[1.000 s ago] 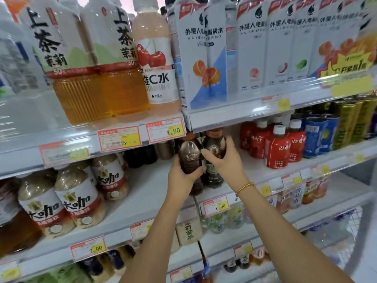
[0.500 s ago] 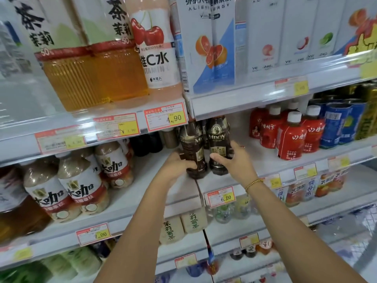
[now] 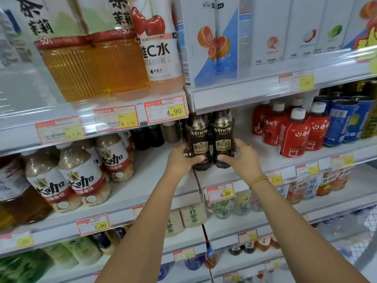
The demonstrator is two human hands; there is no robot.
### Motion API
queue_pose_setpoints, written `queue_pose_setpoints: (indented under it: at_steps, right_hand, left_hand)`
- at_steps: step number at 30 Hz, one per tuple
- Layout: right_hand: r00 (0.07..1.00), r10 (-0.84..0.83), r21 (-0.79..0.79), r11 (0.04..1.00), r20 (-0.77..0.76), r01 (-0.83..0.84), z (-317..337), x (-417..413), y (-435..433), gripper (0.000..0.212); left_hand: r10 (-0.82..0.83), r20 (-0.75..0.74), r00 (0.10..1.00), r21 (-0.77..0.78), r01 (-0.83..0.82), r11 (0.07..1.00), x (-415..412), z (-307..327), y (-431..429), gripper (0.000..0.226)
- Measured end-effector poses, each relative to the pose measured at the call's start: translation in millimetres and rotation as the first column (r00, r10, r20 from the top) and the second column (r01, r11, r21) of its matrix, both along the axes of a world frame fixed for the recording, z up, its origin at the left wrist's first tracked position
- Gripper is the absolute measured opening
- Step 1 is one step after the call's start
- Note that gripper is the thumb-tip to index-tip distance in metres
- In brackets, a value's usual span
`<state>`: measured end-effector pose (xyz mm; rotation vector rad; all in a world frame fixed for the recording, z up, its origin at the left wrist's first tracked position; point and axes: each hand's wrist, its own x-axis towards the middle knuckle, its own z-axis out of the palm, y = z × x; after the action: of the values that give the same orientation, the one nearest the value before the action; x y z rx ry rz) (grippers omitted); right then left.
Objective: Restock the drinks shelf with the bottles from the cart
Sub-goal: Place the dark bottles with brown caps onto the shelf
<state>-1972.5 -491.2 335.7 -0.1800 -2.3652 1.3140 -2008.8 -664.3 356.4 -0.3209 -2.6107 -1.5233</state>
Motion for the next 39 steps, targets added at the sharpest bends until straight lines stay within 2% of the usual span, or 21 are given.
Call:
queue_pose_setpoints:
  at_steps: [2,6,11,19,24,26,28,30,32,35,39]
  right_hand:
    - [1.0,0.02,-0.026,0.999,0.024,-0.02,1,-1,2,0.05]
    - [0.997,0.057,-0.074,0.996,0.051,-0.053,7,-20,5,0.046]
    - [0.993,0.095,-0.027,0.995,0.076,-0.094,10,-46,6,0.042]
    - [0.996,0.081,0.082,0.993,0.038,-0.083,5,-60,5,0.039]
    - [0.994,0.065,0.146,0.986,0.09,-0.078,5,-55,3,0.04]
    - [0.999,0.032,0.099,0.995,0.024,-0.034,6,-40,-2,0.034]
    - [0.987,0.003,-0.025,1.0,-0.162,-0.007,3,-14,-8,0.007]
    - [0.964,0.029,-0.094,0.994,-0.266,-0.056,-7,19,-19,0.021]
    - [0.958,0.173,-0.11,0.973,-0.227,-0.201,-27,53,-37,0.03]
    - [0.917,0.391,-0.09,0.913,-0.082,-0.398,-73,91,-67,0.033]
    - [0.841,0.486,-0.069,0.872,0.239,-0.484,-167,124,-95,0.036]
  left_hand:
    - [0.047,-0.04,0.998,-0.033,-0.048,0.998,-1,-5,1,0.051]
    - [0.14,-0.038,0.989,0.021,-0.139,0.99,-11,-10,5,0.048]
    - [0.182,-0.047,0.982,0.052,-0.18,0.982,-26,-6,10,0.041]
    - [0.165,-0.002,0.986,0.136,-0.163,0.977,-44,-12,3,0.044]
    - [0.165,-0.061,0.984,0.075,-0.161,0.984,-34,-13,6,0.039]
    - [0.22,-0.1,0.97,0.076,-0.213,0.974,-15,-12,1,0.042]
    - [0.294,-0.172,0.94,0.179,-0.264,0.948,19,-15,-10,0.035]
    - [0.301,-0.23,0.926,0.273,-0.235,0.933,62,-27,-25,0.008]
    - [0.266,-0.224,0.937,0.27,-0.203,0.941,101,-51,-45,0.026]
    - [0.181,-0.136,0.974,0.191,-0.153,0.97,139,-100,-79,0.046]
    - [0.148,0.153,0.977,0.025,-0.154,0.988,175,-182,-125,0.046]
